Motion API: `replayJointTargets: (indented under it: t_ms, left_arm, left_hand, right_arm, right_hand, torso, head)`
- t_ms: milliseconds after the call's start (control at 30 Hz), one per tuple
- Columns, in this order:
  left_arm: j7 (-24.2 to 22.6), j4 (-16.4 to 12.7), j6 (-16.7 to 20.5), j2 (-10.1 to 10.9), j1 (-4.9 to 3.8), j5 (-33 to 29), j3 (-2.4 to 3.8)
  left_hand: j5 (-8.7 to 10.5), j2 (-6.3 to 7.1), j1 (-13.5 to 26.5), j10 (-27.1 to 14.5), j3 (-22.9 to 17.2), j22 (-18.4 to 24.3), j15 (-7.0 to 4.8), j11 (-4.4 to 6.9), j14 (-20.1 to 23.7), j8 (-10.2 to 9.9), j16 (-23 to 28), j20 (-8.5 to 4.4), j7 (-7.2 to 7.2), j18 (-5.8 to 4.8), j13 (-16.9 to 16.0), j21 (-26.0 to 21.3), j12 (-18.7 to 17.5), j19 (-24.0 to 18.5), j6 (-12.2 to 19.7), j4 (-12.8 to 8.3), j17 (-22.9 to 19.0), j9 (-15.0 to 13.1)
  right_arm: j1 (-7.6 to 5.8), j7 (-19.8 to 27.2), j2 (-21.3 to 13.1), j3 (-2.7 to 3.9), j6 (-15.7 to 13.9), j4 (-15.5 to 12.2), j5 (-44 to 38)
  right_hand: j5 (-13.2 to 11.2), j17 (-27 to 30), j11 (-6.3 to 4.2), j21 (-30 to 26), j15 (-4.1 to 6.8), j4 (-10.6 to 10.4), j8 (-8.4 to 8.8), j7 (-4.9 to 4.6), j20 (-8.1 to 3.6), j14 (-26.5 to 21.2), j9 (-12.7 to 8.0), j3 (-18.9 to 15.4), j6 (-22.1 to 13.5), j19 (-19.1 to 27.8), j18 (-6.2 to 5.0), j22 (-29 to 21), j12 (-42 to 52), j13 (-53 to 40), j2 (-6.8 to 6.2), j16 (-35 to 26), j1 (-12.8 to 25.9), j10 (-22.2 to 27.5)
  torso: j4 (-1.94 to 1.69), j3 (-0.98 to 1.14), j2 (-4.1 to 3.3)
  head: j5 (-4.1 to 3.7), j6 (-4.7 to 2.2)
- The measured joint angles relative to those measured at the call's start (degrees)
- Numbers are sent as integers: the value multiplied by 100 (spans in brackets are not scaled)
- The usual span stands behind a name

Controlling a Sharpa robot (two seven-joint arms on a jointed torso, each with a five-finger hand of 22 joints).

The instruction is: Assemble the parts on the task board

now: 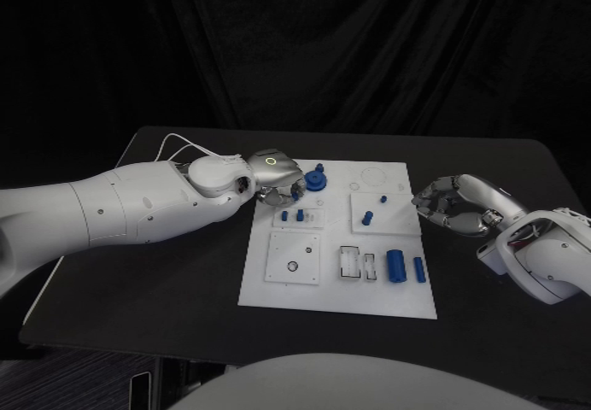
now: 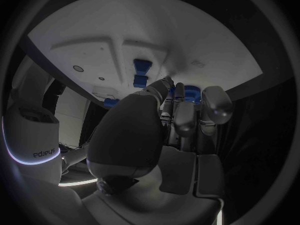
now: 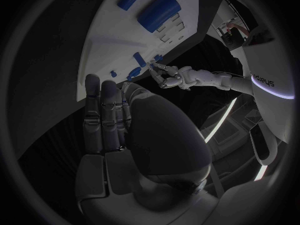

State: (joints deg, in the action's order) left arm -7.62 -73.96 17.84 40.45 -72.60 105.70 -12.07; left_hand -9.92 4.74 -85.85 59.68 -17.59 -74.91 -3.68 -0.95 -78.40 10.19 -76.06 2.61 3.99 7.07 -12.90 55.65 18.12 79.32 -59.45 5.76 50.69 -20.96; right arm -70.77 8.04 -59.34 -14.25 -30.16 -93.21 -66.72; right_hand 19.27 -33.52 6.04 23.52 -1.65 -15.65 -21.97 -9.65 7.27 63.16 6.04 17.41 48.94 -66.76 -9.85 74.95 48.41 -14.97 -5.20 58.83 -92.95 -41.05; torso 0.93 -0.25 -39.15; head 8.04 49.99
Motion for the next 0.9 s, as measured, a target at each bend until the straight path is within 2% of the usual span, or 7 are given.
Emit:
replayJointTargets:
  t_ms: [900]
  left_arm:
    - [36, 6, -22, -57, 34, 0, -1]
  left_hand:
    - [1, 0, 0, 40, -16, -4, 20, 1, 61, -79, 47, 17, 21, 0, -12, -76, -25, -17, 61, 17, -113, 16]
  right_arm:
    - [21, -17, 44, -1, 64, 42, 0]
  right_hand:
    - [0, -1, -21, 0, 21, 0, 0, 0, 0, 21, 0, 0, 0, 0, 0, -2, 0, 6, 0, 0, 0, -21]
  torso:
    - [-5, 1, 2]
  head:
    - [-9, 0]
